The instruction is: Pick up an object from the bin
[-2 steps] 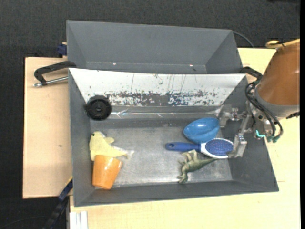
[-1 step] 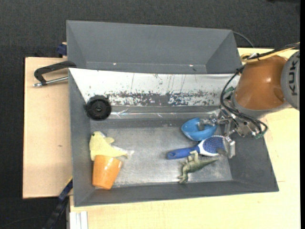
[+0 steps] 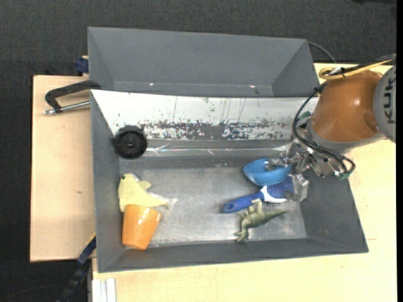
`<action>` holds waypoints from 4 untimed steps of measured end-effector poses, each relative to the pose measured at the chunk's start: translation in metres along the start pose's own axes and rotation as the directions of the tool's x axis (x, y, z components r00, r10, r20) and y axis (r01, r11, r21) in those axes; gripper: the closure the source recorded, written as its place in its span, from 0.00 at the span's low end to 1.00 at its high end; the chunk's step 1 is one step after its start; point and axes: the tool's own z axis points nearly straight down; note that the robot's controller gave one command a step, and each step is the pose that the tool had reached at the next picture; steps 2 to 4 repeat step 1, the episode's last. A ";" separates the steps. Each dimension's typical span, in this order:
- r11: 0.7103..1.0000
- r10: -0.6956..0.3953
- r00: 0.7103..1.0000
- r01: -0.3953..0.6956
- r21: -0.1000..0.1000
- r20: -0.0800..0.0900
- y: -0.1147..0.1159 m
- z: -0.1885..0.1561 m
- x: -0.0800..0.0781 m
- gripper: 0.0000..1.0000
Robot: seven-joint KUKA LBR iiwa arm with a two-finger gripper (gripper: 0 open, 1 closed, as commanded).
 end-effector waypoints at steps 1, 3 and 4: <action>1.000 0.014 1.000 -0.014 0.002 0.005 0.022 -0.145 0.023 1.00; 1.000 0.014 1.000 -0.014 0.002 0.005 0.022 -0.145 0.023 1.00; 1.000 0.014 1.000 -0.014 0.002 0.005 0.022 -0.145 0.023 1.00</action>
Offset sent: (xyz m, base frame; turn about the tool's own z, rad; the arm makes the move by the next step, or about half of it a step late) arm -0.0346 0.0092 0.1386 0.0133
